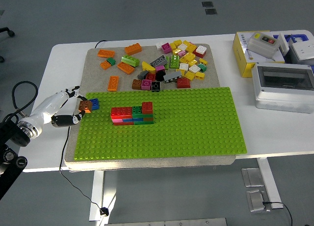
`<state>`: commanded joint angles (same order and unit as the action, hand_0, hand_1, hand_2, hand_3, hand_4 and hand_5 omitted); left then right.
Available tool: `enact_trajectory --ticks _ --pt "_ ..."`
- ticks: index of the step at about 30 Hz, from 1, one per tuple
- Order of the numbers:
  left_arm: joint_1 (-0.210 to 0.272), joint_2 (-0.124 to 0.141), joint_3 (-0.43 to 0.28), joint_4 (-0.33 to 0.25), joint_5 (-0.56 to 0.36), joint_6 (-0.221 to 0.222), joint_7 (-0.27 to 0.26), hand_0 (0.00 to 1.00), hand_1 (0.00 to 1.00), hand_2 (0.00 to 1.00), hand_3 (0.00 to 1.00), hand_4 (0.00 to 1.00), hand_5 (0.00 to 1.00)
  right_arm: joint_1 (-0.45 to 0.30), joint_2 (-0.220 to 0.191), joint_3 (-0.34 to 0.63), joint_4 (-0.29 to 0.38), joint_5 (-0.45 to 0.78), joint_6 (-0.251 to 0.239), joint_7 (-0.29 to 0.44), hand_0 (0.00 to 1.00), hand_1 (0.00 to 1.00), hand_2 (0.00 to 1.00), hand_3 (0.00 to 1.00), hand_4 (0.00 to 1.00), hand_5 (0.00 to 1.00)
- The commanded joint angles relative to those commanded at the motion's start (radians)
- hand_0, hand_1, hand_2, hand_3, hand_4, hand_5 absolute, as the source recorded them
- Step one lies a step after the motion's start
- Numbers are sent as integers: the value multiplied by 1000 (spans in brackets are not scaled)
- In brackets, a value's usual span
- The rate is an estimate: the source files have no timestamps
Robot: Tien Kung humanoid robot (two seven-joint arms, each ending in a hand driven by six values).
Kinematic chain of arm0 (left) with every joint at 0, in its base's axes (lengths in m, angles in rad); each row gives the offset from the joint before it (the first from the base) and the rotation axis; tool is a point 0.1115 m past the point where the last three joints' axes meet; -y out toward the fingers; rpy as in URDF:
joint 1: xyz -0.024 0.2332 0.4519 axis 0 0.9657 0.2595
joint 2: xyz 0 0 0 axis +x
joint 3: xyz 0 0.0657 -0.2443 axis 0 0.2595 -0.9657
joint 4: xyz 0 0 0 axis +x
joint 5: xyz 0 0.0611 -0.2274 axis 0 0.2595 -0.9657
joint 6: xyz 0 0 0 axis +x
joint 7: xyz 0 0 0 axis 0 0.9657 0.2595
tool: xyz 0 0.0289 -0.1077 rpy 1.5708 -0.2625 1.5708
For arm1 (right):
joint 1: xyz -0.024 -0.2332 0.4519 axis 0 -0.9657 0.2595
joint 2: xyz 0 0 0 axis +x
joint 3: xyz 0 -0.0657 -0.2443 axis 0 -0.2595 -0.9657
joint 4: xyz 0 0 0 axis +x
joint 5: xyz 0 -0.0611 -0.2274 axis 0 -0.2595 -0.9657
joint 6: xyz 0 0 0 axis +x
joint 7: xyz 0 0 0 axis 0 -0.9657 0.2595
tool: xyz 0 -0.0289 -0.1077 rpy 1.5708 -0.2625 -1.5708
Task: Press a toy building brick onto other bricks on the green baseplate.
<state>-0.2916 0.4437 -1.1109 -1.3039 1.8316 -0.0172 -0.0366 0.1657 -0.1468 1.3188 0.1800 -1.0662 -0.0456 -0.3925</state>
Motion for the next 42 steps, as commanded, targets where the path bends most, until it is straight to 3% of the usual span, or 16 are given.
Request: enact_trajectory --ticks 4,10,20,32,42 --pt "-3 -7 8 -83 -11 -21 33 998 995 988 569 555 168 -1 0 19 0 -23 1 -2 703 641 462 741 602 998" --pt "-37 -66 32 -122 -12 -43 66 998 997 988 565 560 173 -1 1 28 0 -37 0 1 704 641 463 741 602 998" --pt "-95 -121 100 -97 -2 -59 94 998 997 988 564 565 179 -6 0 27 0 -30 -1 6 705 641 457 741 604 998" --pt "-141 -156 138 -72 -5 -72 120 998 998 989 569 572 184 3 -11 3 0 23 -11 23 705 641 455 742 607 998" --pt "-173 -184 161 -17 -27 -100 158 998 998 983 570 590 202 -4 -12 -18 0 63 -22 33 702 641 430 741 607 998"
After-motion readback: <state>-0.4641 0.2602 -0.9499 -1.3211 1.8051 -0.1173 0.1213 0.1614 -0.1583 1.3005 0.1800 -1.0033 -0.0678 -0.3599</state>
